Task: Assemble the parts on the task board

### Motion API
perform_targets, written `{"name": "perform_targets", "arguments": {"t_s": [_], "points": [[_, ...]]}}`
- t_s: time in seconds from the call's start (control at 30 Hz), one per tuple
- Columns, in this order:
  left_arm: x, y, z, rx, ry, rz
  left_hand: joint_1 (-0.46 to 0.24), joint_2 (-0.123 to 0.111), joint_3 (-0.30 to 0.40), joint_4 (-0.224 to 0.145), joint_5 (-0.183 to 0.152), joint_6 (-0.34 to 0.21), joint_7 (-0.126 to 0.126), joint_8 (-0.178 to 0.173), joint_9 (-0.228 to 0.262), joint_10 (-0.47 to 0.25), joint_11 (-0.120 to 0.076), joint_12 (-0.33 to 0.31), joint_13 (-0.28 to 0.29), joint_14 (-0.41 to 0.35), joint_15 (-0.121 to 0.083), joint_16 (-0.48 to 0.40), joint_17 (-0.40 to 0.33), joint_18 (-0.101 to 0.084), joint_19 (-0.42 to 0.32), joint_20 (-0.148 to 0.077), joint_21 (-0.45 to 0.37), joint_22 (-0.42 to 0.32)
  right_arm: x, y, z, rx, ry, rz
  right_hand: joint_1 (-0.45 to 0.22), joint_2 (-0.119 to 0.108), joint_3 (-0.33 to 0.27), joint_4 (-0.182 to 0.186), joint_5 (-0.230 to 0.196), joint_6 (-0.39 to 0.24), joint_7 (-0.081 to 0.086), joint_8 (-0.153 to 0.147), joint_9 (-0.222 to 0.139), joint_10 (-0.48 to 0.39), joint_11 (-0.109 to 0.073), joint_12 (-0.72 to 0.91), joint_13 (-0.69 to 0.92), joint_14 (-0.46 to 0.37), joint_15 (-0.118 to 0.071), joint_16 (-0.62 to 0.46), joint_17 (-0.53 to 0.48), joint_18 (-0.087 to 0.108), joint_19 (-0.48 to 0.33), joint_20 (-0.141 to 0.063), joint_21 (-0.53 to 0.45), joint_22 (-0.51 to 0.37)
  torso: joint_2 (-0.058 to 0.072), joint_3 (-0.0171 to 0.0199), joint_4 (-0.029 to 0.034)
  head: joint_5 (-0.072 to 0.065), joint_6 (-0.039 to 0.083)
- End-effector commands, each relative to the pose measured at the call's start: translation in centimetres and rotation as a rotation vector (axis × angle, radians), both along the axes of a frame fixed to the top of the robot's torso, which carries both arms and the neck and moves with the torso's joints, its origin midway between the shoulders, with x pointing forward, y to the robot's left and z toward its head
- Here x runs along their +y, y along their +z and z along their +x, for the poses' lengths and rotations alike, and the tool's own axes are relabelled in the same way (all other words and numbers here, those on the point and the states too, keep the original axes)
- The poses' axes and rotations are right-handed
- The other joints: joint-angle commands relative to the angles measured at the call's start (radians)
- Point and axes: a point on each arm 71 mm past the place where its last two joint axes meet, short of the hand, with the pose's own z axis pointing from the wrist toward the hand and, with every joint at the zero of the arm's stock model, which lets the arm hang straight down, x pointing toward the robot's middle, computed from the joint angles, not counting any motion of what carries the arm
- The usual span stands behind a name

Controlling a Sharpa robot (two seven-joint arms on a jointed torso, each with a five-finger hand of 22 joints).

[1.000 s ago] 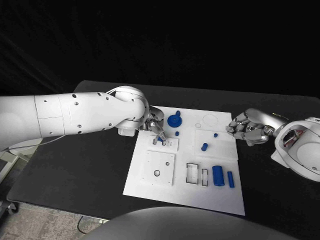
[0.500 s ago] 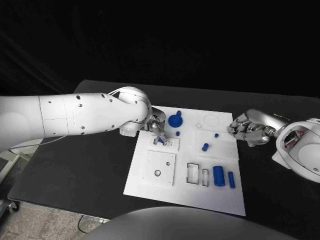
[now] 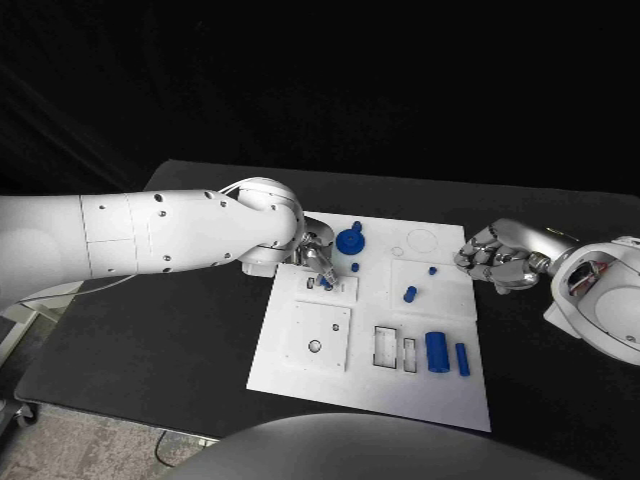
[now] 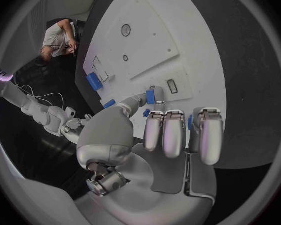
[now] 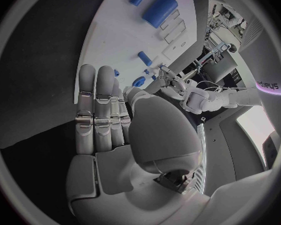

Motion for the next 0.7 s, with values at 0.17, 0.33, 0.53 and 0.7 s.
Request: {"name": "perform_targets", "arguments": {"t_s": [0.17,0.33,0.53,0.7], "points": [[-0.20,-0.48,-0.28,0.023,0.015,-0.028,0.003,0.011,0.010,-0.002,-0.003,0.026,-0.023,-0.002,0.001,0.027,-0.005,-0.007,0.212,0.086,-0.005,-0.004,0.230,-0.015,0.106,-0.004,0.002,0.263,-0.19,-0.18,-0.02,0.011,-0.008,-0.016,0.012,-0.001,0.005,0.000,0.006,-0.006,0.001,-0.003,0.001,0.007,0.001,-0.006,-0.002,0.007,0.002,-0.004,0.001,0.011,0.008,0.003,-0.005,-0.001,0.000,-0.0001,0.0004,-0.002,0.000],[-0.23,-0.66,-0.43,0.028,0.011,-0.026,0.003,0.012,0.011,-0.003,-0.003,0.026,-0.023,-0.002,0.001,0.027,-0.005,-0.007,0.211,0.086,-0.005,-0.005,0.230,-0.015,0.106,-0.004,0.002,0.263,-0.29,-0.23,-0.04,0.016,-0.012,-0.021,0.013,-0.001,0.006,-0.001,0.008,-0.007,0.001,-0.003,0.001,0.007,0.002,-0.008,-0.003,0.006,0.002,-0.005,0.001,0.011,0.007,0.003,-0.006,-0.001,0.000,0.0000,0.0003,-0.001,0.000],[-0.01,-0.72,-0.54,0.028,0.011,-0.022,0.006,0.013,0.014,-0.006,-0.002,0.025,-0.023,-0.003,0.002,0.026,-0.005,-0.009,0.211,0.085,-0.005,-0.006,0.230,-0.015,0.106,-0.004,0.002,0.263,-0.35,-0.31,-0.02,0.021,-0.015,-0.027,0.014,-0.001,0.007,-0.002,0.009,-0.008,0.002,-0.004,0.001,0.007,0.002,-0.009,-0.005,0.006,0.003,-0.006,0.001,0.011,0.007,0.003,-0.006,-0.002,-0.001,0.0001,0.0004,-0.001,0.000],[0.20,-0.75,-0.55,0.025,0.013,-0.019,0.006,0.013,0.015,-0.007,-0.002,0.025,-0.022,-0.003,0.002,0.025,-0.005,-0.010,0.210,0.085,-0.005,-0.009,0.229,-0.015,0.106,-0.004,0.002,0.263,-0.35,-0.39,-0.02,0.026,-0.017,-0.031,0.015,0.000,0.009,-0.004,0.010,-0.009,0.002,-0.005,0.001,0.006,0.002,-0.011,-0.006,0.006,0.003,-0.006,0.001,0.011,0.007,0.003,-0.007,-0.002,-0.001,0.0002,0.0005,0.001,0.000]]}}
